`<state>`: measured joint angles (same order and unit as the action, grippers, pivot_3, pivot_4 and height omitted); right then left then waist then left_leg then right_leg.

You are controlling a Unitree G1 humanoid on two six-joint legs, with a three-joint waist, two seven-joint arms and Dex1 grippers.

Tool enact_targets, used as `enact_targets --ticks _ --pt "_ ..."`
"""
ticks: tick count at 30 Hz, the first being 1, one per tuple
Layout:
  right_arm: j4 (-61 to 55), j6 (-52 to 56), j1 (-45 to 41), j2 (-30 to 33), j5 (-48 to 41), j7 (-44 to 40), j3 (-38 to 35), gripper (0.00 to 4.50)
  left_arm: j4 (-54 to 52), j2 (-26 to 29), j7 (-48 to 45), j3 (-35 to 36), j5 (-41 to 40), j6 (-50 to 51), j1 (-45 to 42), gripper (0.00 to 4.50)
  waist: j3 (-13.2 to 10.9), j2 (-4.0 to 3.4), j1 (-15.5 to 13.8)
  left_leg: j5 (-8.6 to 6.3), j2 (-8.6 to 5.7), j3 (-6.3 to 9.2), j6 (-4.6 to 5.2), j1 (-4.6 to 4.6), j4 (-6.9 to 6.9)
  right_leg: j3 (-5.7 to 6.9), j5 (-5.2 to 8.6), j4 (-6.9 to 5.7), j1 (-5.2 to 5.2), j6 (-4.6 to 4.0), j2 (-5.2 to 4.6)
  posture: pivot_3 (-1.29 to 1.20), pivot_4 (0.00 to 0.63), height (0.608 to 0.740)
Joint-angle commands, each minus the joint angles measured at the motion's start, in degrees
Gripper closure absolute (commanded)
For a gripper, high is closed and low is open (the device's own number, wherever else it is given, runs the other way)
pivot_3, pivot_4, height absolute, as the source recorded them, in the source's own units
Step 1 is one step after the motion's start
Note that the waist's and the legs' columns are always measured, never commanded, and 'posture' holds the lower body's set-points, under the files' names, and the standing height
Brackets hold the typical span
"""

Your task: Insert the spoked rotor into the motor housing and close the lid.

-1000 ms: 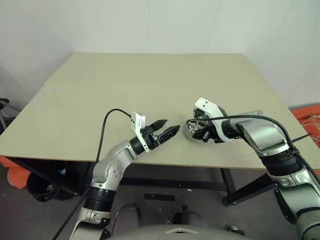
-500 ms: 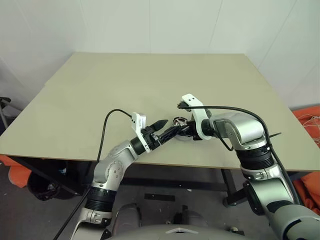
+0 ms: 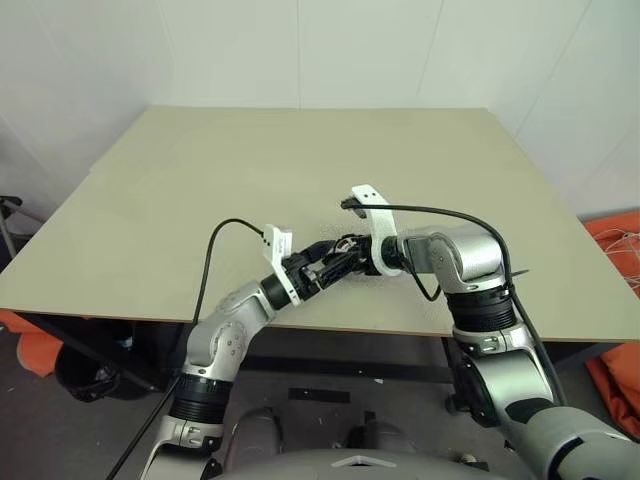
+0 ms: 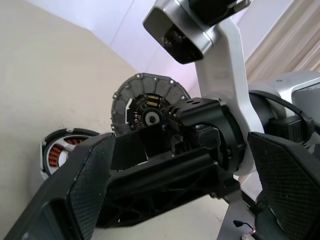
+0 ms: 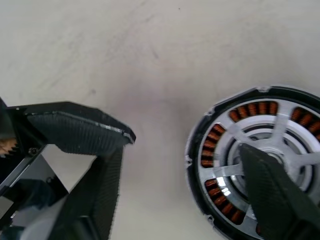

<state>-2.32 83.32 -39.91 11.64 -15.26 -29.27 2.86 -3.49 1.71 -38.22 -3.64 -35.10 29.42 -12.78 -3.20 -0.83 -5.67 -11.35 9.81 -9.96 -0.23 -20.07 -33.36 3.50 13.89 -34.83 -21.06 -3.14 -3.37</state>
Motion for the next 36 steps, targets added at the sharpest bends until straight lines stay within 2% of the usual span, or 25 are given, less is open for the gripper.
enact_targets --ticks 1,8,14,21,24,29,35,36 --pt "-4.28 -0.88 -3.61 -2.9 -3.77 0.88 -6.24 0.01 -2.6 -0.02 0.0 -0.29 -1.2 0.72 -0.78 0.0 0.0 0.0 0.0 0.01 0.0 0.0 -0.02 -0.01 0.03 0.0 0.0 0.0 -0.02 -0.01 0.0 0.0 0.0 0.74" --pt "-8.72 -10.87 -5.18 -3.84 -7.03 0.12 -8.68 0.01 -2.93 0.28 -0.09 0.0 -1.56 1.24 -0.59 0.0 0.0 0.01 0.01 0.01 -0.01 0.0 -0.02 -0.02 0.19 -0.01 0.05 0.03 -0.09 -0.11 0.03 0.0 0.0 0.74" --pt "-6.14 -24.1 -6.44 -3.95 -4.98 4.29 -10.82 0.01 -1.92 0.4 -0.64 0.04 -1.56 0.55 -0.44 0.0 0.0 0.0 0.04 0.01 -0.02 -0.01 -0.02 -0.03 0.23 -0.01 0.07 0.05 -0.11 -0.13 0.03 0.0 0.0 0.74" --pt "3.34 -46.71 -5.4 4.25 5.89 7.79 -7.46 0.01 -0.39 0.66 -1.46 -0.14 -1.32 -0.6 -0.36 0.0 -0.11 0.16 0.0 0.01 -0.03 -0.07 -0.03 0.01 0.24 -0.09 0.12 0.05 -0.1 -0.04 0.06 0.0 0.0 0.74" --pt "6.47 -52.0 -3.5 8.47 10.22 7.56 -4.61 0.62 -0.15 0.73 -1.62 -0.16 -1.3 -0.8 -0.39 0.0 -0.12 0.16 0.1 0.01 -0.06 -0.08 -0.01 -0.02 0.22 -0.11 0.07 0.05 -0.1 -0.1 0.03 0.0 0.0 0.74" --pt "12.75 -58.57 0.79 16.22 16.67 5.33 -0.16 2.34 -0.07 0.69 -1.69 -0.08 -1.12 -1.1 -0.37 0.0 -0.12 0.16 0.14 0.01 -0.04 -0.08 0.01 -0.06 0.22 -0.11 0.07 0.03 -0.15 -0.14 0.07 0.0 0.0 0.74" --pt "13.68 -62.05 5.12 22.38 18.29 -0.99 1.71 4.44 -2.3 1.47 -1.22 0.88 -1.77 -0.94 0.68 0.0 -0.13 0.16 0.21 -0.03 -0.04 -0.08 0.09 -0.05 0.19 -0.11 0.07 0.03 -0.14 -0.15 0.07 0.0 0.0 0.74" --pt "13.12 -62.64 6.5 23.44 17.91 -2.5 1.5 4.48 -3.11 1.95 -1.13 1.2 -2.0 -0.76 1.22 0.0 -0.13 0.16 0.18 -0.04 -0.02 -0.09 0.11 -0.04 0.18 -0.11 0.07 0.03 -0.13 -0.16 0.07 0.0 0.0 0.74"
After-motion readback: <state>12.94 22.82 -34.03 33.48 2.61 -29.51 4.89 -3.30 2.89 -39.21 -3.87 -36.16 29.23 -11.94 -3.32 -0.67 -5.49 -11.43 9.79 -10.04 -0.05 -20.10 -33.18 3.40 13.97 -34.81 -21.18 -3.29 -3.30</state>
